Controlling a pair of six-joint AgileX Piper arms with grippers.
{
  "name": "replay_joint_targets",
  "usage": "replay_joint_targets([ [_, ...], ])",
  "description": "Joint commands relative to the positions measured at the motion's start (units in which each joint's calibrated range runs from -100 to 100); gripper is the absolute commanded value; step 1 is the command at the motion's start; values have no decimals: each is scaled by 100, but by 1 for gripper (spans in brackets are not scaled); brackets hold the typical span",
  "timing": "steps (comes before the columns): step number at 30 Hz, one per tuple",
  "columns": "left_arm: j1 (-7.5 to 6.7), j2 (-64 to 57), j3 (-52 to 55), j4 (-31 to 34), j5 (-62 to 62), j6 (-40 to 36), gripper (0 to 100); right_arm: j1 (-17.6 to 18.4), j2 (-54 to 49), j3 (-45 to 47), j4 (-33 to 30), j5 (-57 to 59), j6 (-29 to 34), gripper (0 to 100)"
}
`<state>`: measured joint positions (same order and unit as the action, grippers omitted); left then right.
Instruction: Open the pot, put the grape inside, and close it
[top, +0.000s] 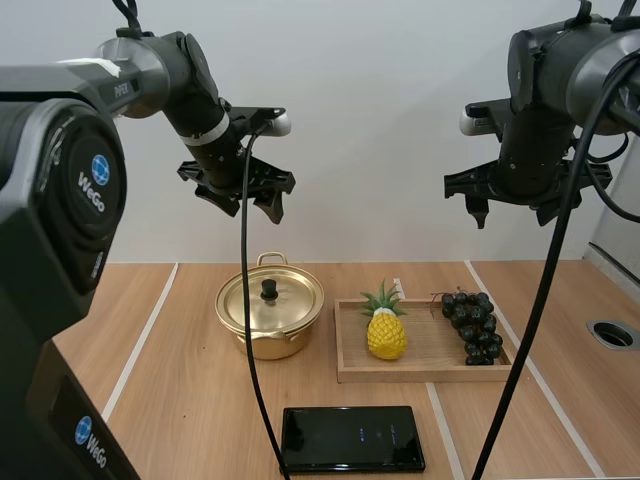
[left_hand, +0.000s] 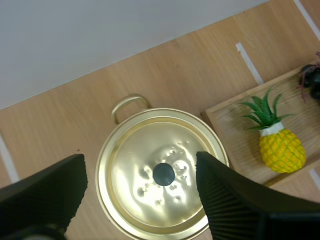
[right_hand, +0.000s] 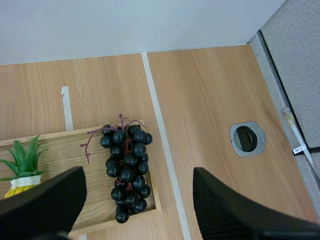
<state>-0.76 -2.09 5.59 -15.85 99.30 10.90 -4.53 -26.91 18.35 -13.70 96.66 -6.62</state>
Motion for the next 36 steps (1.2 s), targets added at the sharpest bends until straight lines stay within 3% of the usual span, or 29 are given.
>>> replay_joint_targets([
  [1,1,143,9,-289,70,157,100,-11,-68,7,35,-42,-6,100],
  [17,-8,734,377,-81,-390,147,100,-11,-68,7,112,-42,-6,100],
  [23,-185,734,877,482,-1109,157,100,-11,-68,7,137,-189,-6,100],
  [28,-290,734,1023,509,-1325,157,100,-11,-68,7,137,-239,-6,100],
  [36,-301,734,1101,705,-1391,157,100,-11,-68,7,137,-244,-6,100],
])
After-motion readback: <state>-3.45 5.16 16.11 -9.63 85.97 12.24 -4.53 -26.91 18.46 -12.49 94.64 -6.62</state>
